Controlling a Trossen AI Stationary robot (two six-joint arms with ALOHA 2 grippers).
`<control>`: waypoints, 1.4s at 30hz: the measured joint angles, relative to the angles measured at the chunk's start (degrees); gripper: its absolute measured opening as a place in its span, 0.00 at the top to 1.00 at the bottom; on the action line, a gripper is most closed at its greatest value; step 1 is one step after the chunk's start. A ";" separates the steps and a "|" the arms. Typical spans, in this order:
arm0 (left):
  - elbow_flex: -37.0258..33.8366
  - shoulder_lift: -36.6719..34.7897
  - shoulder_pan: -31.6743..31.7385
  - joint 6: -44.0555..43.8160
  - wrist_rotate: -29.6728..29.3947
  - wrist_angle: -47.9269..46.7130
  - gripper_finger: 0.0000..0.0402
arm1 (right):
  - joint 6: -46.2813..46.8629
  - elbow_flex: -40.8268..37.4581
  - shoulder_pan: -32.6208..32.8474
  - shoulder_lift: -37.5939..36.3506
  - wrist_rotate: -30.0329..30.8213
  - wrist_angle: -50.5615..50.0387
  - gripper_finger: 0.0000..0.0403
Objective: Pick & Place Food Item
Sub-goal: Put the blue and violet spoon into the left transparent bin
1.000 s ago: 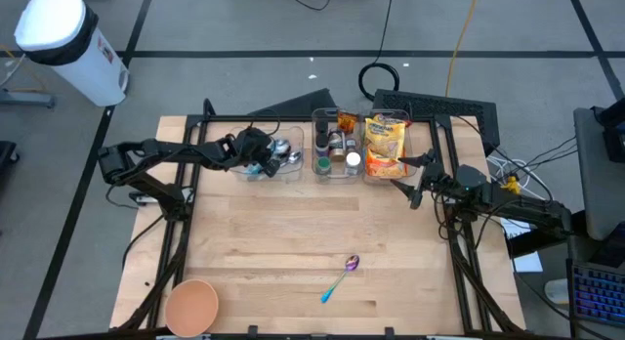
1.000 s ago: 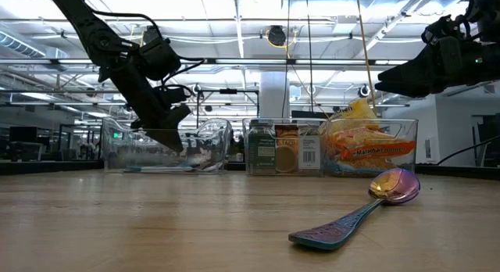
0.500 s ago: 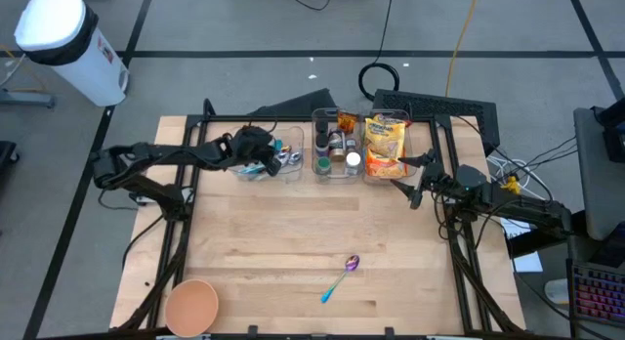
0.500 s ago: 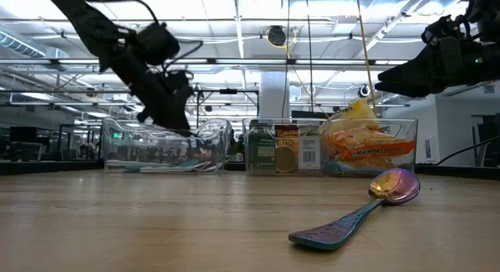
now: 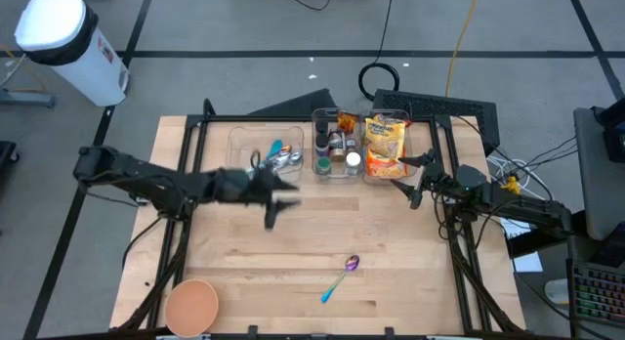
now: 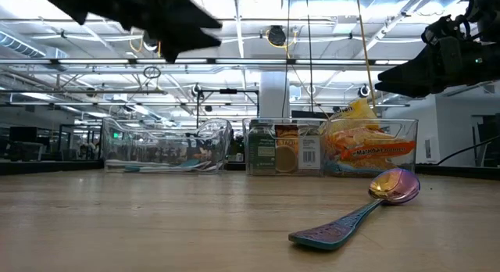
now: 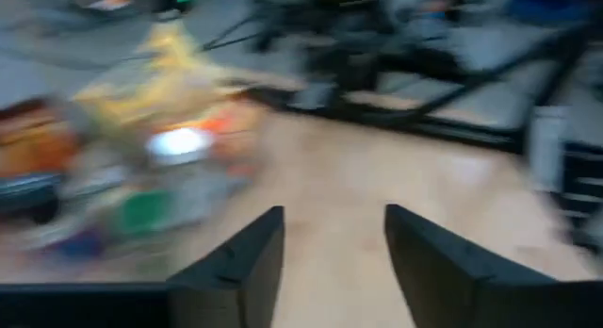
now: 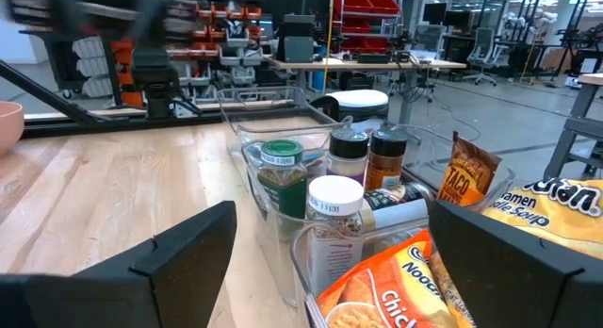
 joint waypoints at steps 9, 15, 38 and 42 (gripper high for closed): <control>11.71 12.79 -16.80 0.75 0.14 -2.73 0.29 | 0.00 0.01 0.02 0.00 -0.02 0.00 0.14; 22.20 25.52 -18.79 7.03 2.14 -4.04 0.26 | 0.00 0.01 0.01 0.00 -0.01 -0.01 0.14; 38.01 56.70 -8.09 3.02 21.05 0.91 0.26 | 0.00 0.01 0.01 0.31 0.00 0.01 0.14; 38.01 58.36 -7.72 1.54 23.91 3.73 0.26 | 0.02 0.02 0.01 0.51 -0.01 -0.02 0.14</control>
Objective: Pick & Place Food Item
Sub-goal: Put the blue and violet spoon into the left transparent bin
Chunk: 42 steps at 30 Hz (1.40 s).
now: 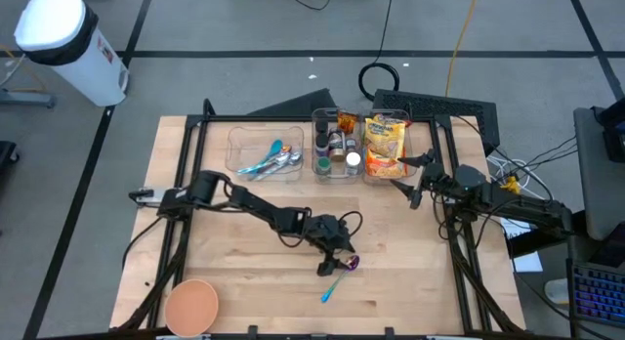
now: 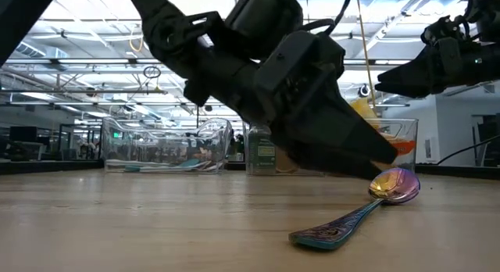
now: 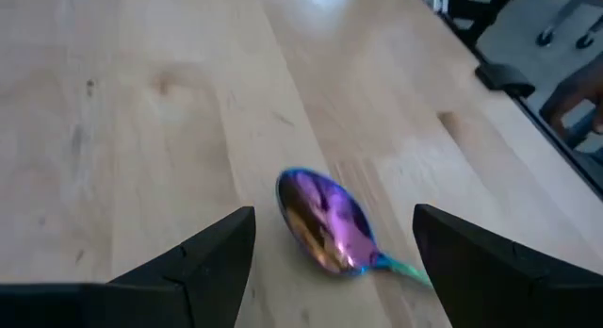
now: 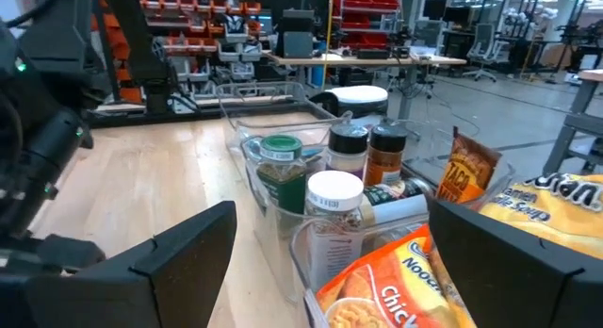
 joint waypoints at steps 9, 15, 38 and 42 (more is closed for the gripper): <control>0.00 0.70 -0.04 0.22 0.76 1.56 0.26 | -0.02 0.00 0.02 0.10 0.01 -0.04 0.14; 0.00 0.52 -0.02 0.13 0.74 1.36 0.26 | -0.02 0.00 0.02 0.10 0.00 -0.04 0.14; -14.32 -53.23 -0.37 12.95 -16.24 -25.13 0.26 | -13.01 -0.02 -0.40 0.06 6.36 2.87 0.14; -25.31 -63.84 0.00 12.91 -24.62 -18.61 0.26 | -16.23 -0.02 -0.38 0.08 5.92 3.12 0.14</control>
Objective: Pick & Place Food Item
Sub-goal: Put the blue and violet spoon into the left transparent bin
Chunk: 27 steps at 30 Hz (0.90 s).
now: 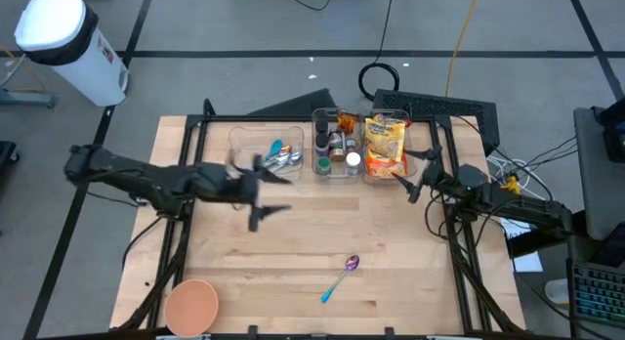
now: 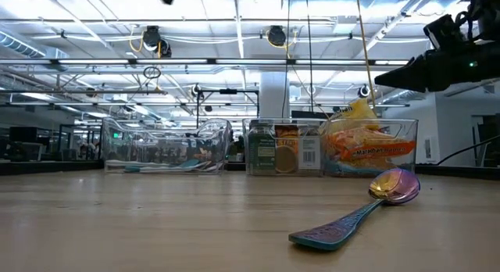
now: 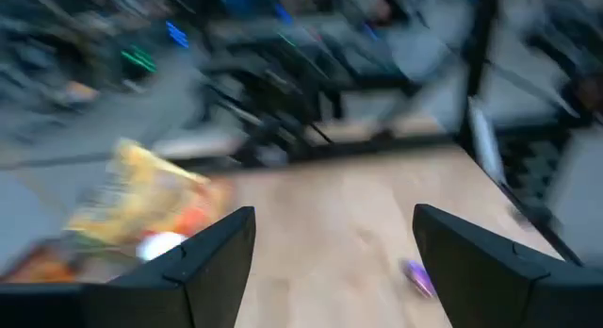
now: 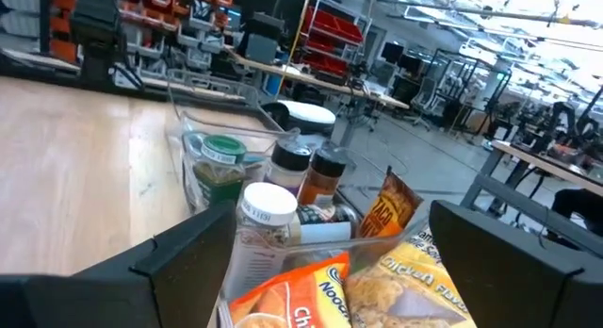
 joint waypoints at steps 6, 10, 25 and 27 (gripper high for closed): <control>-12.78 -13.51 0.34 -2.36 -7.06 9.94 0.26 | 19.75 0.00 0.50 -0.02 -6.37 2.26 0.14; -16.72 -19.24 0.38 -3.56 -7.88 10.80 0.26 | 43.68 0.02 0.59 0.35 -8.25 6.20 0.14; -18.69 -17.91 0.51 -3.46 -9.21 11.41 0.26 | 55.19 -5.46 9.84 12.68 -7.62 37.49 0.14; -18.69 -17.92 0.48 -3.44 -10.37 12.15 0.26 | 51.62 -5.00 15.24 18.28 -6.17 40.69 0.14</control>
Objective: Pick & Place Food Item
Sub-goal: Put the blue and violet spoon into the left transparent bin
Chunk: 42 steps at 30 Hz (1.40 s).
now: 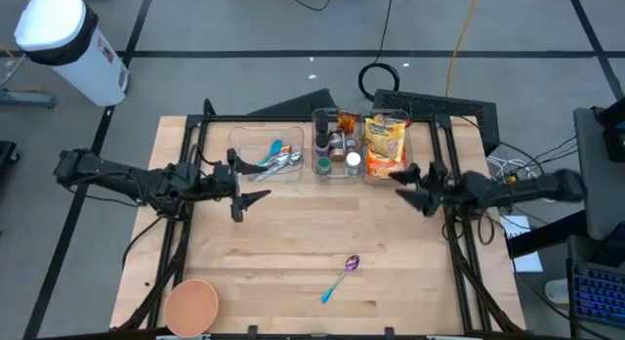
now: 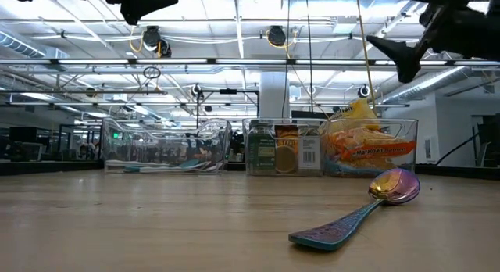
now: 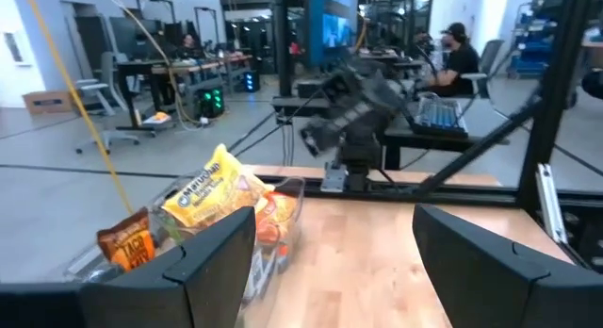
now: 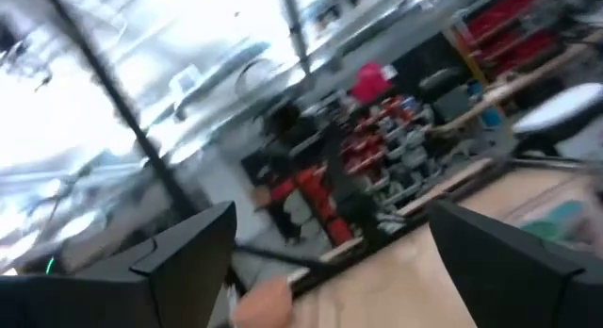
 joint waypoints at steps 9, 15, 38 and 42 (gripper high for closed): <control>0.00 0.01 0.74 -0.20 -1.02 0.06 0.26 | -22.05 13.26 22.54 25.64 12.16 4.23 0.14; 0.00 0.01 0.74 -1.27 -1.04 -0.20 0.26 | -24.68 22.09 28.45 42.91 16.81 3.58 0.14; 0.04 2.48 0.76 -2.99 -1.50 -1.35 0.26 | 20.73 27.77 32.16 68.69 10.65 -4.96 0.23; 0.04 2.52 0.76 -2.99 -1.54 -1.01 0.26 | 21.01 28.65 32.12 70.69 10.69 -5.96 0.25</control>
